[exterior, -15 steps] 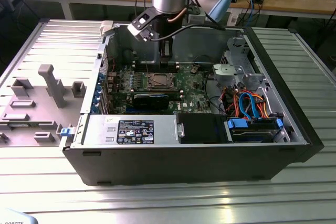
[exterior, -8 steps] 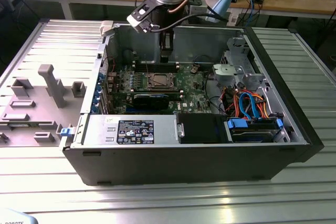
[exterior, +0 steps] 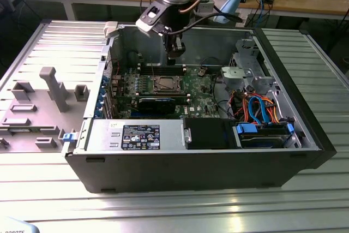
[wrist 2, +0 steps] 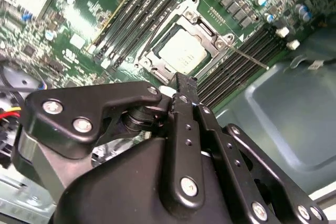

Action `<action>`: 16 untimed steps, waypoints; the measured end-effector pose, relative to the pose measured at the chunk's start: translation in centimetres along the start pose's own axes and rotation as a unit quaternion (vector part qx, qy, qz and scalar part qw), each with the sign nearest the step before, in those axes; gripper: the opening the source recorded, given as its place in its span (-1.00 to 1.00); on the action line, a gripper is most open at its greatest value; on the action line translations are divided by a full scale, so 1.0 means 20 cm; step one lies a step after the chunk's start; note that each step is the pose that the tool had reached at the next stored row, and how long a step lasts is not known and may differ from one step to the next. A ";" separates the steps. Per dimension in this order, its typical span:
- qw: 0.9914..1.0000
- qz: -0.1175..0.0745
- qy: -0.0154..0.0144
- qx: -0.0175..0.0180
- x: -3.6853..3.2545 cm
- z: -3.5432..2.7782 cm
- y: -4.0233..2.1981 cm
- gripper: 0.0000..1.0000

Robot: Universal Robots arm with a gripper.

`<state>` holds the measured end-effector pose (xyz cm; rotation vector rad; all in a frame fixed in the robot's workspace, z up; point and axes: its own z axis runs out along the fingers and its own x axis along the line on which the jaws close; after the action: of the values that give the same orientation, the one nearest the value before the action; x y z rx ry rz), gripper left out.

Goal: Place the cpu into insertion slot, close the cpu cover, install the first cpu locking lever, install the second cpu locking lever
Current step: 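Install the first cpu locking lever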

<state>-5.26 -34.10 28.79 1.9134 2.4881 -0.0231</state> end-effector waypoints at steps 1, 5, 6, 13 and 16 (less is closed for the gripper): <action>1.000 -0.008 0.000 0.000 0.000 0.000 0.000 -0.79; 0.999 -0.053 -0.001 -0.001 0.000 0.000 0.000 -0.79; 0.998 -0.062 -0.001 -0.001 0.000 0.000 0.000 -0.79; 0.988 -0.152 -0.001 -0.002 0.000 0.000 0.000 -0.79; 0.980 -0.197 -0.002 -0.002 0.000 0.000 0.000 -0.79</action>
<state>-5.26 -34.10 28.79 1.3844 2.8139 -0.0217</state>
